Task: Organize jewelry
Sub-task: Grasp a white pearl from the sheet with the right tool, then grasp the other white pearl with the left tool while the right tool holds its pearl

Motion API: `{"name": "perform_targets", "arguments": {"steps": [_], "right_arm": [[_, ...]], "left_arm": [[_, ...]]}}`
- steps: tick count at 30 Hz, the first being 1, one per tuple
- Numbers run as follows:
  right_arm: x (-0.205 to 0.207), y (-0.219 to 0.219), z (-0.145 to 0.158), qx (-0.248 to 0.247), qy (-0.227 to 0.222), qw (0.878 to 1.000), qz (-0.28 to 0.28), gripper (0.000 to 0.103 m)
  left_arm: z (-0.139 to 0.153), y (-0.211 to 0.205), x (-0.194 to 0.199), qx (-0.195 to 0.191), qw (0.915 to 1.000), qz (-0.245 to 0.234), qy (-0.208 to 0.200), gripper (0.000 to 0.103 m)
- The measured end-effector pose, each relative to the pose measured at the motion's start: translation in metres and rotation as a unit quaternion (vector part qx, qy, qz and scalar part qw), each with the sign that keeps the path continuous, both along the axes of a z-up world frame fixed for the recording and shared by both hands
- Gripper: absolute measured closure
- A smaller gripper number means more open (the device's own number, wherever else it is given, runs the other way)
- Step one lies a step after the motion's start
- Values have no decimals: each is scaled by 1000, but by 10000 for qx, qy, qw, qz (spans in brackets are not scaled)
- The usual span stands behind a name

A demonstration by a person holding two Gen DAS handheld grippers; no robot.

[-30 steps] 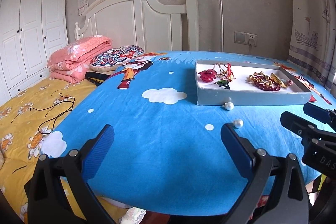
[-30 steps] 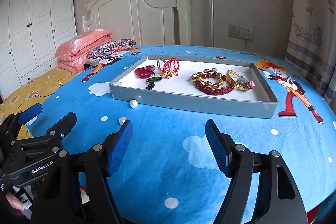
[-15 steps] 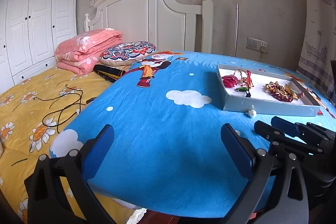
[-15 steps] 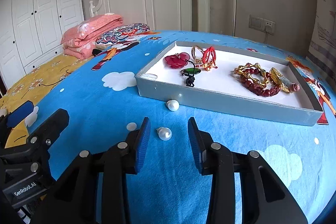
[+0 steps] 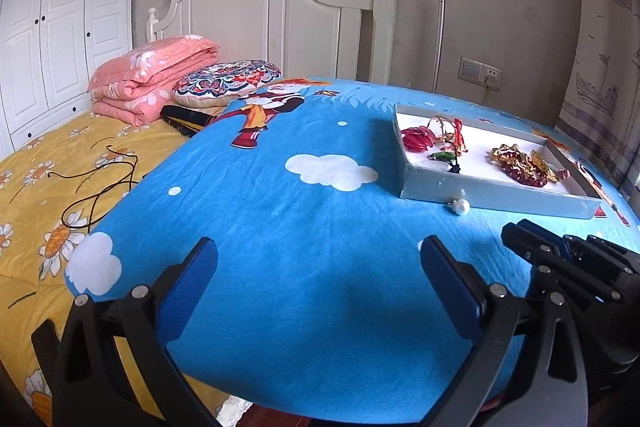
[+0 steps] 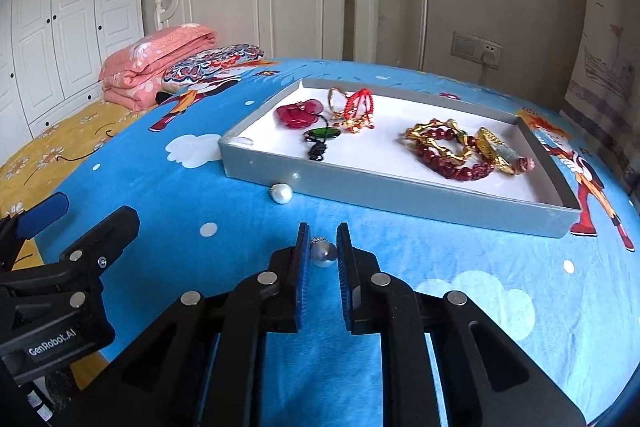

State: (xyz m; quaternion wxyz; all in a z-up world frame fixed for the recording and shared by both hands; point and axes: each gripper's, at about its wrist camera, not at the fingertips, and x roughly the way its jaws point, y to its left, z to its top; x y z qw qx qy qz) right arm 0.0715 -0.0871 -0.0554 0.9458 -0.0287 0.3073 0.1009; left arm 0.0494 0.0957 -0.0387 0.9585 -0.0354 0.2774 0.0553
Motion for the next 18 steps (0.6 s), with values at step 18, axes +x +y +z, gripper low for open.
{"name": "perform_targets", "arguments": {"steps": [18], "right_arm": [[-29,-101,-1,262,-345,9960,-776,88]], "left_arm": [[2,-103,64,206,9976,-474,460,27]]}}
